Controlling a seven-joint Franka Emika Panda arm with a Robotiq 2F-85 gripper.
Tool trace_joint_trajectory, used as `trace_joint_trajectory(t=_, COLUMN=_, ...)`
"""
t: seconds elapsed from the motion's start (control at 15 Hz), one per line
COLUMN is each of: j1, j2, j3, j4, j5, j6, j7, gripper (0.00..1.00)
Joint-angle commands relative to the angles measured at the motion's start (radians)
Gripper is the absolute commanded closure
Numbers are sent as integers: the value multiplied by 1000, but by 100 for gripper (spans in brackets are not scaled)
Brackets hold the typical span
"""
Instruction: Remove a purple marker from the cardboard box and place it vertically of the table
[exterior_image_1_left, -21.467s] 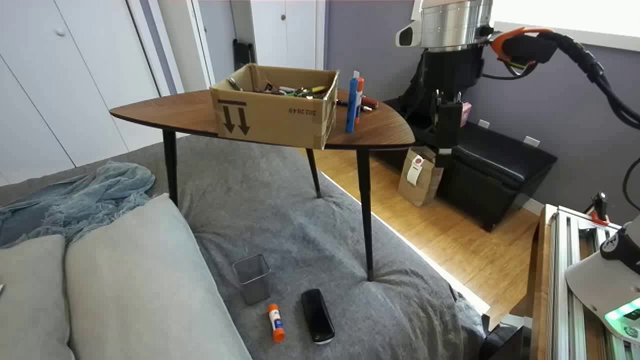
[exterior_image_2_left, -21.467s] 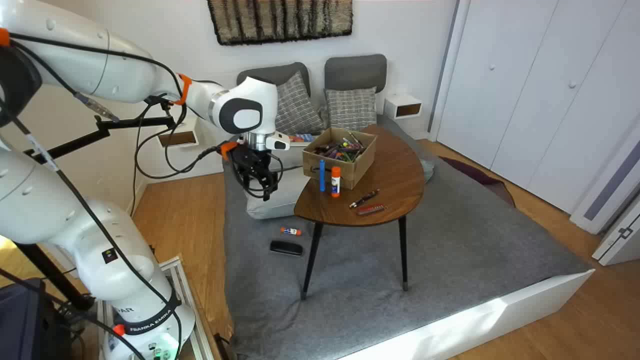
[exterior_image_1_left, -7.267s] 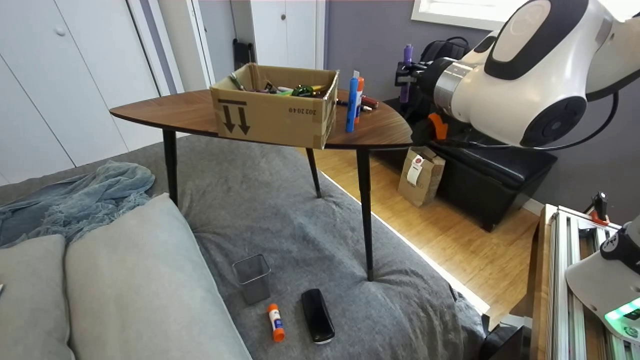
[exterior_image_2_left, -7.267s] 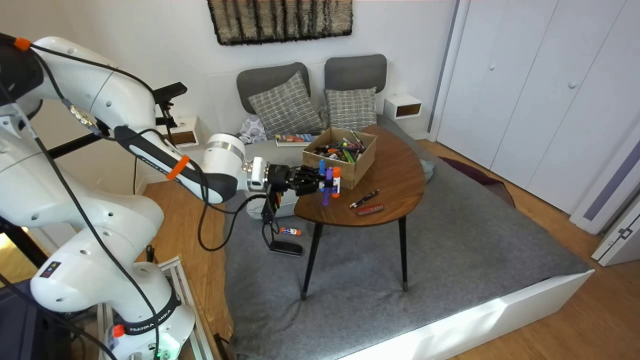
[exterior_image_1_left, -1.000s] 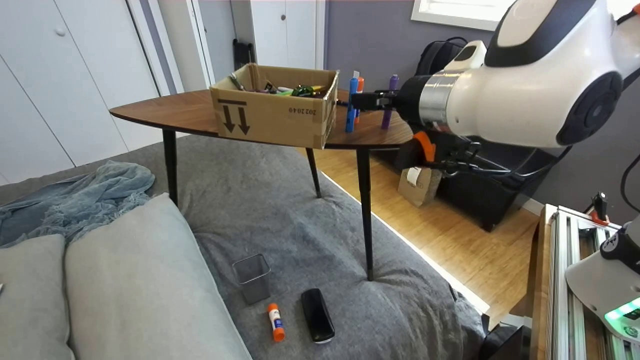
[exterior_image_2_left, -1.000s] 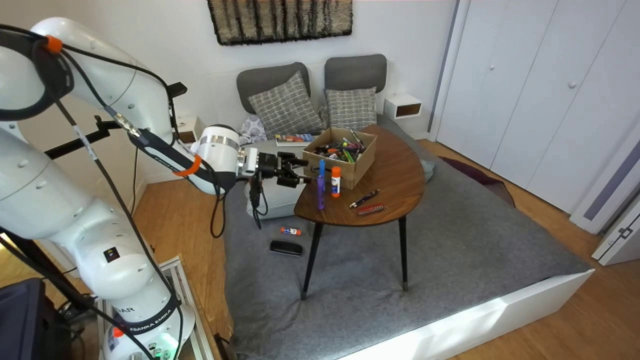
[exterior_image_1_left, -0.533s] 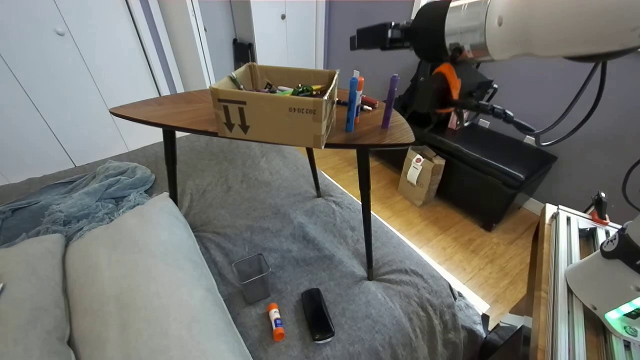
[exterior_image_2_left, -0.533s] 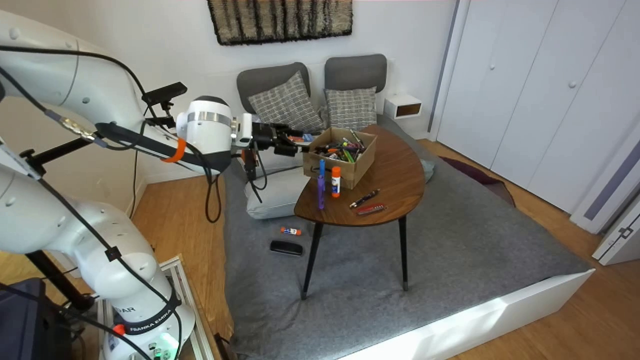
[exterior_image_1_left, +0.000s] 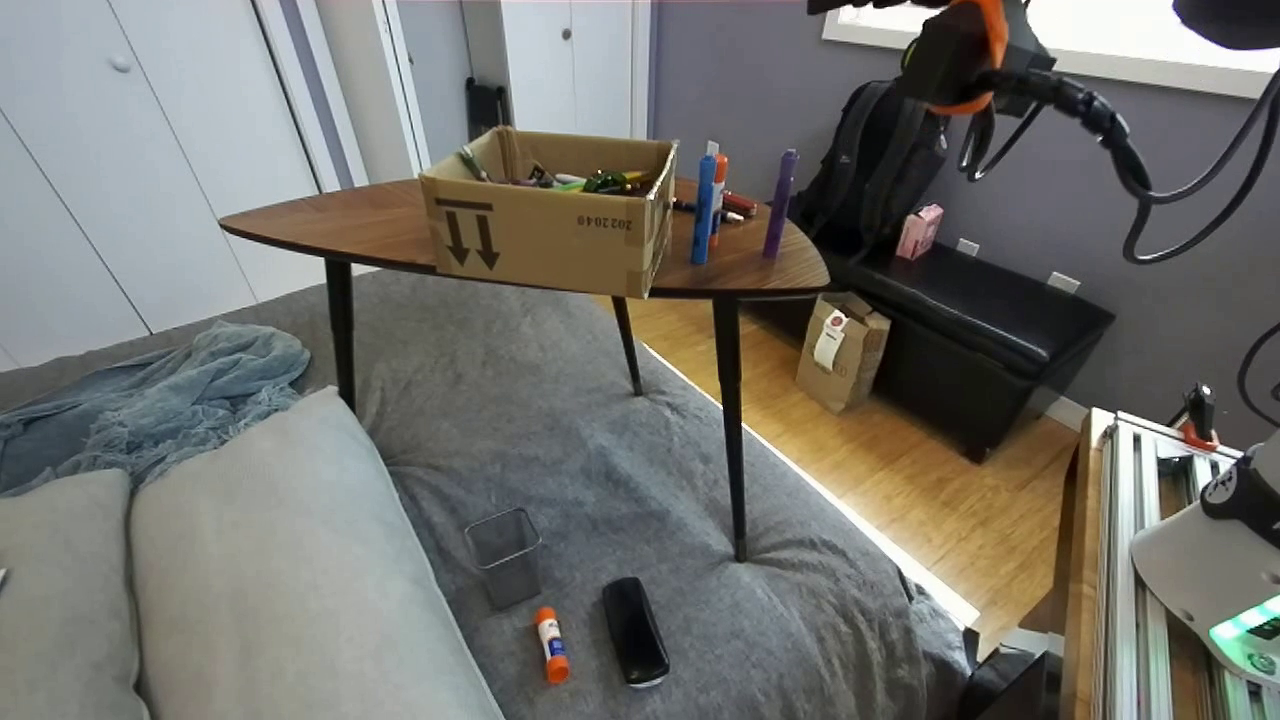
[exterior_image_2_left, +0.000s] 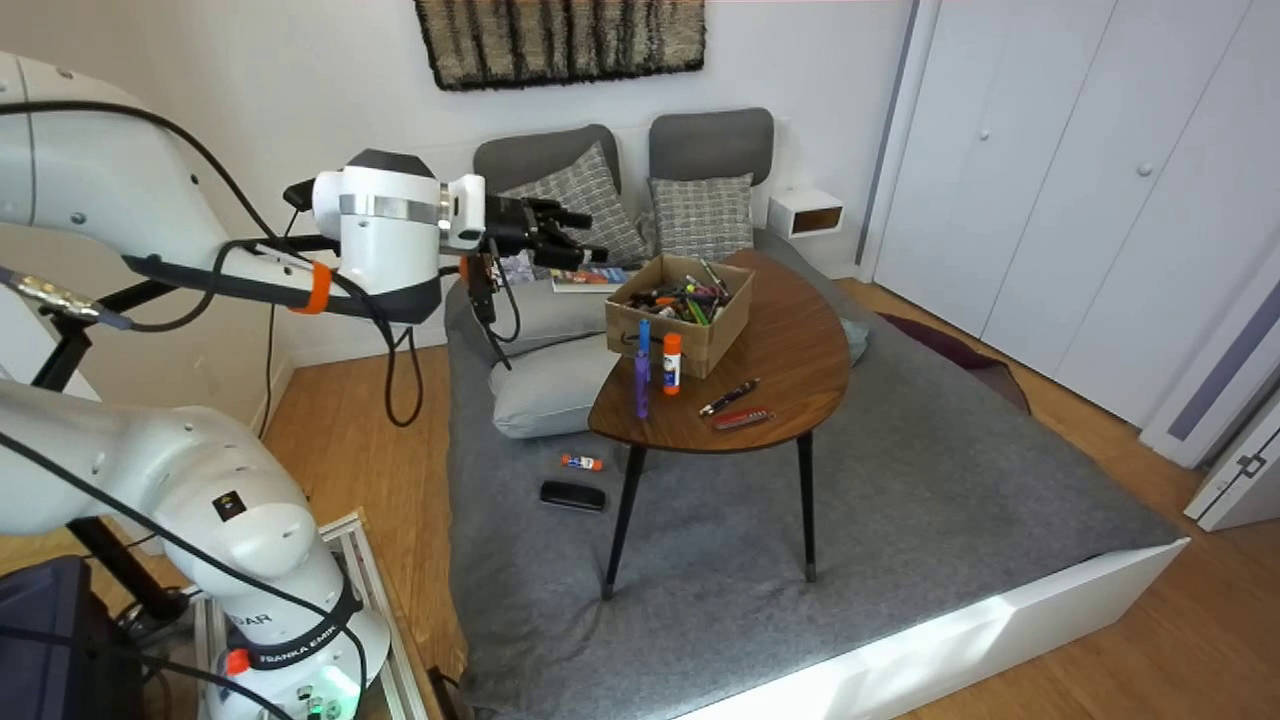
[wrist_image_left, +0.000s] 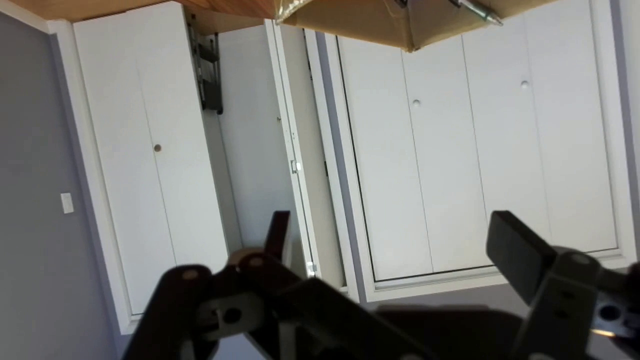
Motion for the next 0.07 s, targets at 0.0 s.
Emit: trace_joint_trajectory(t=0.0, j1=2, j2=-7, j3=-4, j4=-1, j5=0, j6=3, j7=0, gripper=0)
